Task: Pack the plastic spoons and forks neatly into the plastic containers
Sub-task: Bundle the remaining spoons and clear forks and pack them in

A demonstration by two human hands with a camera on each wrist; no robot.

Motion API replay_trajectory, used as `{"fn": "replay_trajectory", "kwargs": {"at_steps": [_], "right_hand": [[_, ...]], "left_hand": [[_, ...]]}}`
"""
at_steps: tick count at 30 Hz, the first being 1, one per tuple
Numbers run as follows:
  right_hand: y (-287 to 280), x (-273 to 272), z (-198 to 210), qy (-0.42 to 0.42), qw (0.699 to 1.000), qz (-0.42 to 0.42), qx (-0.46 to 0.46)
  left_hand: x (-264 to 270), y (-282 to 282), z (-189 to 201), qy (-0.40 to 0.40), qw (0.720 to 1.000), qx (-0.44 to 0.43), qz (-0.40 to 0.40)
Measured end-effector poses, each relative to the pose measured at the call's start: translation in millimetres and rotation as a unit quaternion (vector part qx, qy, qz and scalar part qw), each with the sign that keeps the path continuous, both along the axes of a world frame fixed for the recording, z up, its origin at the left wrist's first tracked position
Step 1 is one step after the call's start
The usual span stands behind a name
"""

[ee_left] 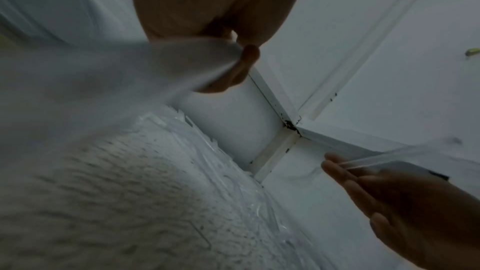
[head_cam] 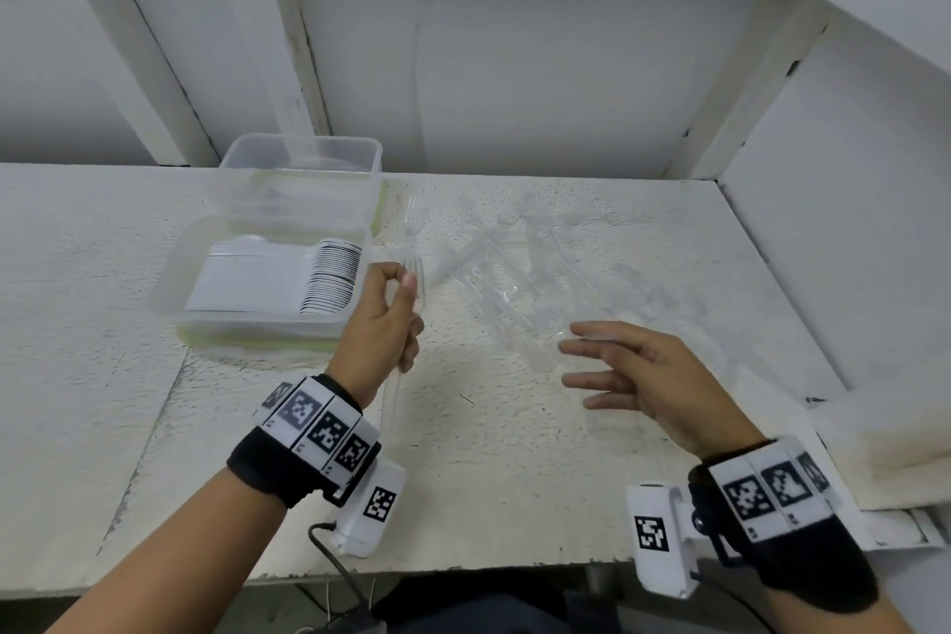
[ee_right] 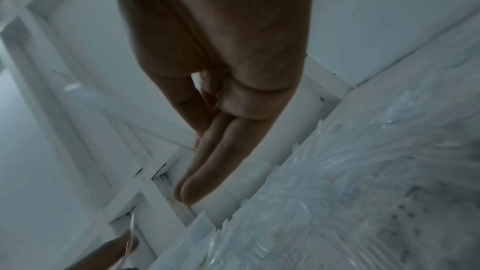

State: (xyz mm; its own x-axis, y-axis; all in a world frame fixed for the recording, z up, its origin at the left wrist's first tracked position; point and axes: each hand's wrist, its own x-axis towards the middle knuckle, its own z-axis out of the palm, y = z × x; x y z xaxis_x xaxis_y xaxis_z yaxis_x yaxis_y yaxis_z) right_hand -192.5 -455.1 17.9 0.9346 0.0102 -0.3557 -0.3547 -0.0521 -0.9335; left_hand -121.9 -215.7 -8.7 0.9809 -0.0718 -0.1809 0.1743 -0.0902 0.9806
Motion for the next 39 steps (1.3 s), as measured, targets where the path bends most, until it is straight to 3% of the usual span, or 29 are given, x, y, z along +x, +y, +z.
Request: {"fn": "replay_trajectory", "kwargs": {"at_steps": [4, 8, 10, 13, 16, 19, 22, 26, 28, 32, 35, 36, 39], "right_hand": [[-16, -12, -9, -0.023, 0.995, -0.049, 0.088], [-28, -24, -20, -0.048, 0.993, -0.096, 0.039], [-33, -28, -22, -0.035, 0.994, -0.102, 0.022], [-43, -23, -23, -0.023, 0.992, -0.053, -0.117], [-48, -6, -19, -0.058, 0.948, 0.043, -0.310], [-37, 16, -14, -0.068, 0.898, 0.143, -0.411], [-24, 39, -17, -0.080, 0.805, 0.215, -0.547], [-13, 61, -30, -0.029, 0.679, 0.295, -0.672], [-12, 66, -37, -0.014, 0.674, 0.299, -0.675], [-15, 68, -46, -0.009, 0.725, 0.285, -0.627], [-21, 66, -39, -0.033, 0.751, 0.322, -0.576], [-24, 64, -35, -0.044, 0.741, 0.353, -0.570], [-28, 58, -28, -0.058, 0.658, 0.424, -0.619]], "left_hand": [[0, -22, -8, 0.028, 0.998, 0.048, -0.039], [-5, -43, -8, 0.062, 0.993, 0.025, -0.101], [-9, -51, -7, 0.051, 0.986, 0.079, -0.135], [-10, -56, -12, 0.027, 0.970, 0.188, -0.152], [-10, -52, -17, 0.065, 0.966, 0.192, -0.159], [-14, -40, -16, 0.084, 0.963, 0.190, -0.173], [-18, -27, -16, 0.065, 0.957, 0.219, -0.178], [-23, -10, -19, 0.079, 0.959, 0.222, -0.155], [-26, -3, -21, 0.092, 0.959, 0.225, -0.144], [-29, 5, -25, 0.110, 0.958, 0.228, -0.137], [-29, 7, -25, 0.114, 0.958, 0.227, -0.132], [-29, 8, -25, 0.114, 0.958, 0.227, -0.131], [-28, 8, -24, 0.109, 0.957, 0.234, -0.135]]}}
